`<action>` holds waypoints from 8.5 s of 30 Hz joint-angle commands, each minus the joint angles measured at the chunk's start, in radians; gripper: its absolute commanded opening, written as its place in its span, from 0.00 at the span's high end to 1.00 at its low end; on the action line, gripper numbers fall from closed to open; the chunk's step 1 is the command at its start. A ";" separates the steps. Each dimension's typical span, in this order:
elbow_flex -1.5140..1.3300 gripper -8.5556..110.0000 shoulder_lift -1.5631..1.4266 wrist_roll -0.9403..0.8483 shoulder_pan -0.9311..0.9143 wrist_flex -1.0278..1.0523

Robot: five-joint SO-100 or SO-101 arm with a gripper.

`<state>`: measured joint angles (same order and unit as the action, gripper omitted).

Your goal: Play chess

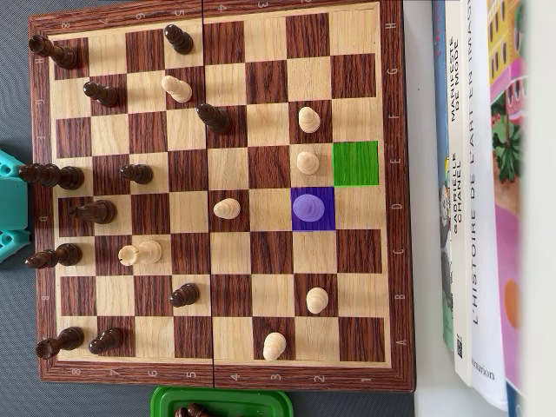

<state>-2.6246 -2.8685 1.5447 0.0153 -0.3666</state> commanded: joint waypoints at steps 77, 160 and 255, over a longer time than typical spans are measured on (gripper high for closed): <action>1.226 0.76 1.374 0.092 -0.011 1.462; 1.296 0.78 1.502 0.094 -0.021 1.456; 1.443 0.85 1.546 0.172 0.077 1.401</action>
<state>-1.2379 -1.3131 1.7089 0.0920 1.0492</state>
